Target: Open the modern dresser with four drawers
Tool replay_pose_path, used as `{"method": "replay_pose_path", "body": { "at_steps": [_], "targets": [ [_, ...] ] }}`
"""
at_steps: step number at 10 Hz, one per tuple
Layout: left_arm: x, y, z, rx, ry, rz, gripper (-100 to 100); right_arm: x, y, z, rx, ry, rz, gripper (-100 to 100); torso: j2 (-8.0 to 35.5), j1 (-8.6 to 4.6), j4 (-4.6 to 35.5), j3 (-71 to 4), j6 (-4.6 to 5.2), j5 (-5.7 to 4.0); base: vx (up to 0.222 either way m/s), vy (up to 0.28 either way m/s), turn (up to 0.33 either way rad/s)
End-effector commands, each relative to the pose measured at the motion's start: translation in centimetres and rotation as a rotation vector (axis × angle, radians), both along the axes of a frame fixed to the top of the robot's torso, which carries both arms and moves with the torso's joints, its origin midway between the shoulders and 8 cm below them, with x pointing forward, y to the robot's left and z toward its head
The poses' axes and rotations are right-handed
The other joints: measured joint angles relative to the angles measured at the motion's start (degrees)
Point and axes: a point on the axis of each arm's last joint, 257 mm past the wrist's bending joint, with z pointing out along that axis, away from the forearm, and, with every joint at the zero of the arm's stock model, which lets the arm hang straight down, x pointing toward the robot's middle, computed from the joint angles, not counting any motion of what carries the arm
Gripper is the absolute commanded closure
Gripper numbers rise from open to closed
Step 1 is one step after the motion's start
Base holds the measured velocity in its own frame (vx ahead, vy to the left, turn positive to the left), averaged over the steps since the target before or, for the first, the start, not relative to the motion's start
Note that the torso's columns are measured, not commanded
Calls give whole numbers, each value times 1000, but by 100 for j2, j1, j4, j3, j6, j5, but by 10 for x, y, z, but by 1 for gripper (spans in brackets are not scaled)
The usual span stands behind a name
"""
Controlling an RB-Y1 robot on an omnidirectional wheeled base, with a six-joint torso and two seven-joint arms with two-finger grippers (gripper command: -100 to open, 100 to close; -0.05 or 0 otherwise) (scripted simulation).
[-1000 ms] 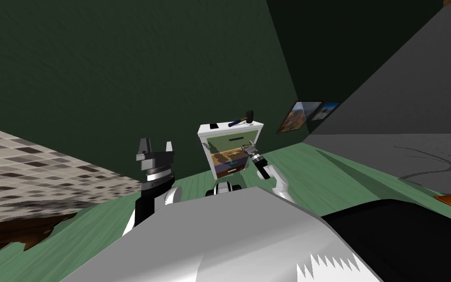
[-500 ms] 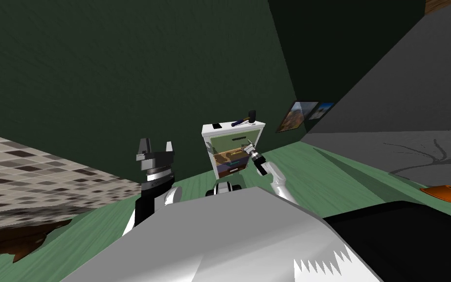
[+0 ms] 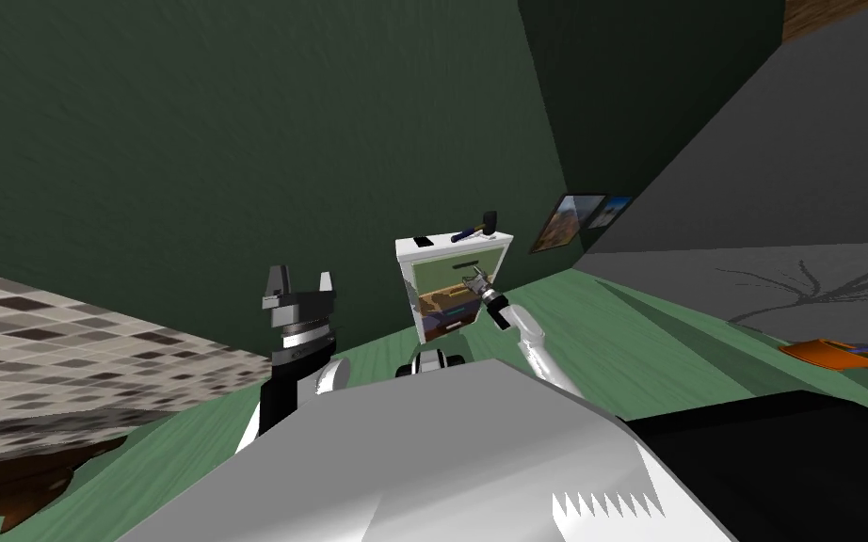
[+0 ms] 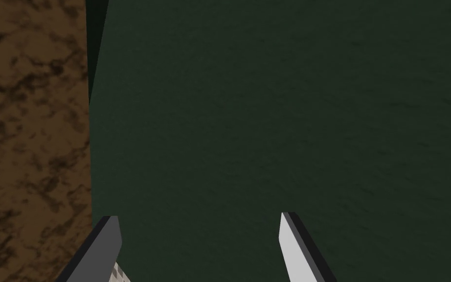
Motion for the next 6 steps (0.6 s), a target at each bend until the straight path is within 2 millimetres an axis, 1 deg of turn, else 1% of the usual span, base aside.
{"method": "replay_pose_path", "body": {
  "at_steps": [1, 3, 6],
  "targets": [
    [0, 0, 0, 0, 0, 0, 0, 16, -2, -2, -171, -18, -18, -100, -5, -8, -1, -3, 0, -2, 0, 140, -56],
    [0, 0, 0, 0, 0, 0, 0, 26, -6, -2, -281, -32, -29, -100, -1, -27, 0, -1, 1, -8, -6, 126, -59],
    [0, 0, 0, 0, 0, 0, 0, 37, -12, 0, -420, -50, -44, -100, 0, -26, 0, -1, 1, -8, -3, 88, -47]
  ]
}}
